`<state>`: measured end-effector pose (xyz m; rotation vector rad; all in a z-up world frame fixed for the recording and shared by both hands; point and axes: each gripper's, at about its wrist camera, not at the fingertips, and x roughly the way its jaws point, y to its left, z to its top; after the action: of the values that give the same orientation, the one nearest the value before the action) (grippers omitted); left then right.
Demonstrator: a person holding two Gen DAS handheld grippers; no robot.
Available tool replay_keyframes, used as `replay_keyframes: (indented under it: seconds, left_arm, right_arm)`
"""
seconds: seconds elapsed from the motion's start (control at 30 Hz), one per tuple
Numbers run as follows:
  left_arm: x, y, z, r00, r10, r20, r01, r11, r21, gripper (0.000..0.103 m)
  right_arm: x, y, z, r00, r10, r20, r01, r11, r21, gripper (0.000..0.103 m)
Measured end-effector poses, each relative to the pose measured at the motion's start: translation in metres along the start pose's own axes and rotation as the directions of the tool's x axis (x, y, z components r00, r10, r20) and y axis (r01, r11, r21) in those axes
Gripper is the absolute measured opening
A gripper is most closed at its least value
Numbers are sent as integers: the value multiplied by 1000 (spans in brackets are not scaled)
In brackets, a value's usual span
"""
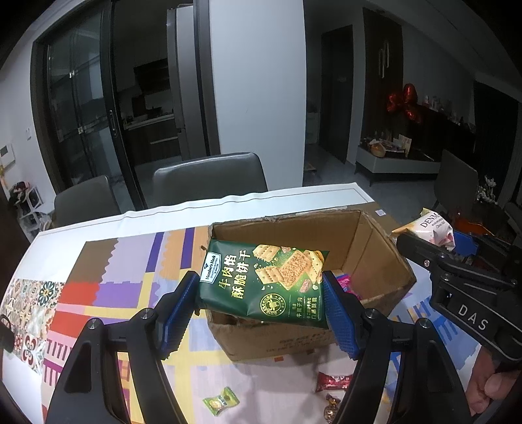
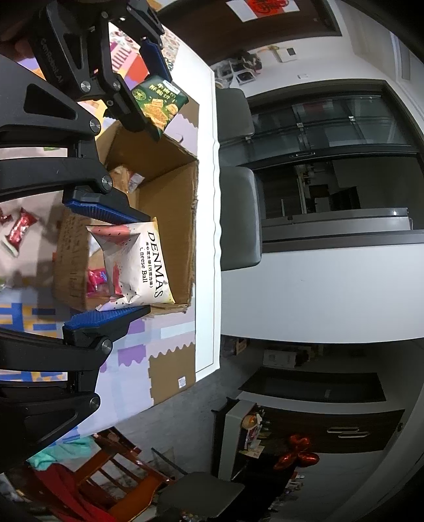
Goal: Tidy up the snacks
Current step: 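Lift both held packets and carry them over the cardboard box, then open both tools to drop the cracker packet and DENMAS bag into the box, then withdraw both open tools from the box toward the remaining candies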
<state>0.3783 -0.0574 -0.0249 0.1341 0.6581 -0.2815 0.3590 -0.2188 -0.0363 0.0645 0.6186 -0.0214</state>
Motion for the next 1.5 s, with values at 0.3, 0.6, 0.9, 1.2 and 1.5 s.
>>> replay_keyframes:
  seconds: [0.3,0.6,0.9,1.2,1.5]
  left_arm:
    - [11,1,4,1000,-1,-1,1,1000,-1,74]
    - [18,0,6,1000,-1,-2,1,1000,2,74]
    - [24,1,10,1000,1,-8,-1,1000,3,74]
    - [30,2,9,1000,6,-19,-6,1000,5,78]
    - [27,8,9,999,38,-8,-38,999,-7,90]
  right_arm:
    - [13,1,12,1000,8,7,-8,1000,-10,47]
    - [23,2,18,1000,11,3,-11,1000,-15,47]
    - [34,5,21,1000,16,-6,-16,1000,-22,48]
    - [37,6,23,1000,8,2,-8,999,-33,55]
    - [36,3,23,1000,-14,14,14,1000,-14,82]
